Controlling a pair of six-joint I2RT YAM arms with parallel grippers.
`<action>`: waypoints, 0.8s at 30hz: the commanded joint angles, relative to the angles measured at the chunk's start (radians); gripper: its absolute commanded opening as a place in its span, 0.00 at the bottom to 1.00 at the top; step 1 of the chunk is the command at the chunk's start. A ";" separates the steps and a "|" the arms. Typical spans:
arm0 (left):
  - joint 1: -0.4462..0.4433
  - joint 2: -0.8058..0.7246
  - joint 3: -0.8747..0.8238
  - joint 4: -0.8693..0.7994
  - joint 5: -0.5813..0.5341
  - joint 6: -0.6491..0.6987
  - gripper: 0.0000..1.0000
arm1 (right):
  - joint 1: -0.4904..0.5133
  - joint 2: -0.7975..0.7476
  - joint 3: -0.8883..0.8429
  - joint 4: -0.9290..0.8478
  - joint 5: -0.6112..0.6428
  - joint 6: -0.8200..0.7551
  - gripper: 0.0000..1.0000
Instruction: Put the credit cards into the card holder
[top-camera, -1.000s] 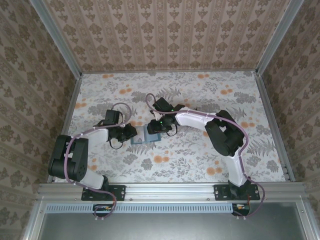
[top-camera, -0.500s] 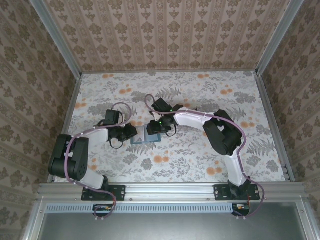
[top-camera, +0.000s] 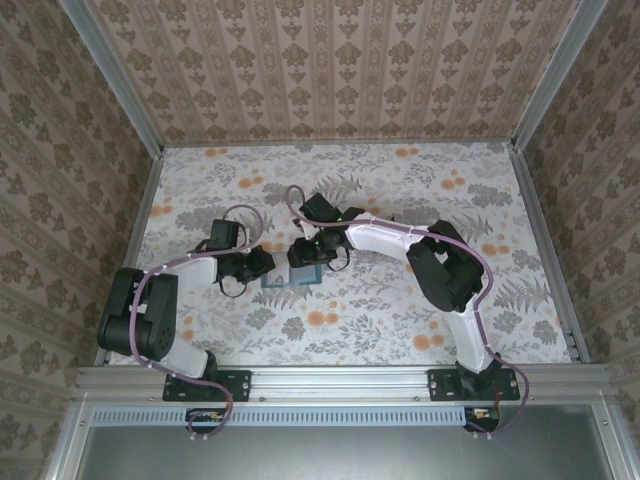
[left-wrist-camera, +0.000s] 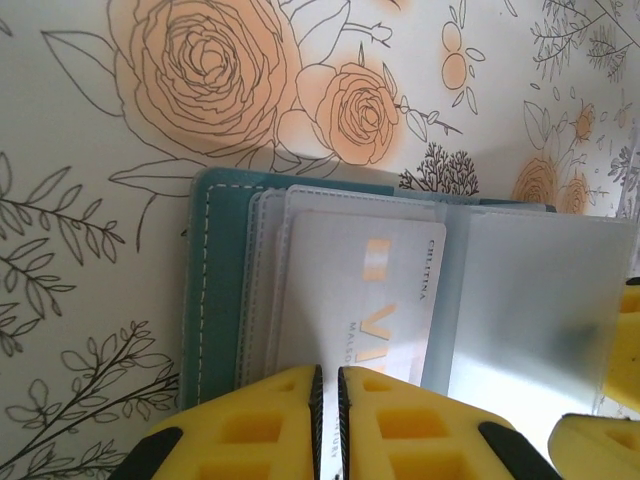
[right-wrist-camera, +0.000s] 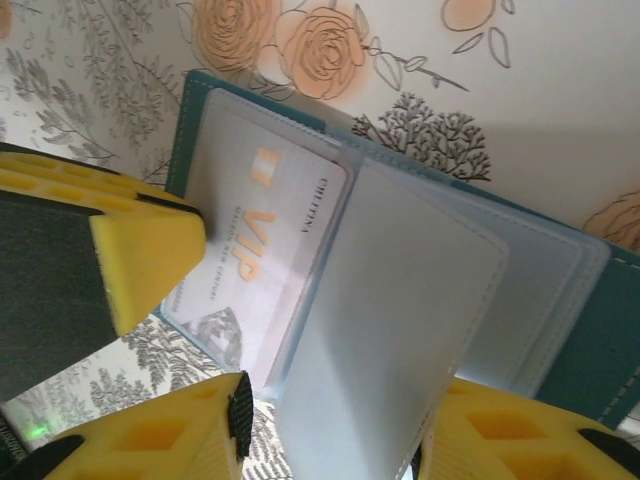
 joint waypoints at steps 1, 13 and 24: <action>0.003 0.016 -0.015 0.001 0.011 -0.009 0.15 | 0.009 -0.001 0.018 0.041 -0.079 0.040 0.47; 0.076 -0.162 -0.089 -0.013 -0.025 -0.059 0.13 | 0.023 0.100 0.071 0.143 -0.183 0.125 0.47; 0.149 -0.365 -0.135 -0.110 -0.067 -0.058 0.13 | 0.041 0.152 0.145 0.065 -0.135 0.086 0.50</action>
